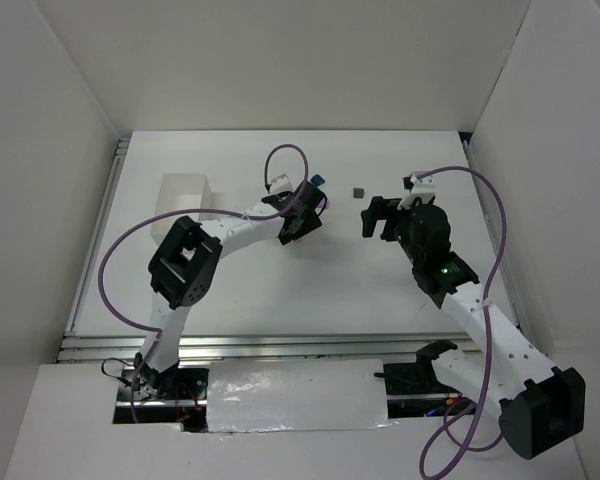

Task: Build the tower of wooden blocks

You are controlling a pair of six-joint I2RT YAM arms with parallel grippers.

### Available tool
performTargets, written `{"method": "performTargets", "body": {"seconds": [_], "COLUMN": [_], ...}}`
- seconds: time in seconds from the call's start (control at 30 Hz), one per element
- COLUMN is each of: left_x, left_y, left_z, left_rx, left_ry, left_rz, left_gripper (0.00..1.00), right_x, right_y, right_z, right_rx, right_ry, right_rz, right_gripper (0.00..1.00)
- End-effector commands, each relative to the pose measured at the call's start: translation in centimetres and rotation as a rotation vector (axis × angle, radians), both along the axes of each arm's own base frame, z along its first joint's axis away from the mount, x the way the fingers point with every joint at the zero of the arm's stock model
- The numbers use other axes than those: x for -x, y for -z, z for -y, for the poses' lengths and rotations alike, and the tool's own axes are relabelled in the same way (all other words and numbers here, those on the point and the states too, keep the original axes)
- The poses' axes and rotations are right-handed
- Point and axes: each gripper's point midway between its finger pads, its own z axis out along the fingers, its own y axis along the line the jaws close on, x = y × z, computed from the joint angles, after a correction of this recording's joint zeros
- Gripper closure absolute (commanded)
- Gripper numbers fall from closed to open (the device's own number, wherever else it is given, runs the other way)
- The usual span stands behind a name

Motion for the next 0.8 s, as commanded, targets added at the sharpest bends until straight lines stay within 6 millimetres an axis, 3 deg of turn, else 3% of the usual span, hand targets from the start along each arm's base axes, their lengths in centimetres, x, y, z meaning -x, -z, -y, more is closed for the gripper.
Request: {"method": "performTargets", "body": {"seconds": [0.0, 0.43, 0.77], "left_x": [-1.0, -0.5, -2.2], "left_y": [-1.1, -0.9, -1.4], "left_z": [1.2, 2.7, 2.5], "left_rx": [0.029, 0.056, 0.020], "left_ry": [-0.016, -0.006, -0.024], "left_rz": [0.044, 0.048, 0.110], "left_gripper": [0.23, 0.22, 0.22], "right_x": [0.1, 0.3, 0.2], "right_y": [-0.4, -0.5, -0.3], "right_z": [0.4, 0.4, 0.5], "right_rx": [0.008, 0.007, 0.010], "right_ry": [0.006, 0.009, 0.013], "right_rz": [0.019, 0.026, 0.018], "right_gripper": [0.00, 0.00, 0.00]}}
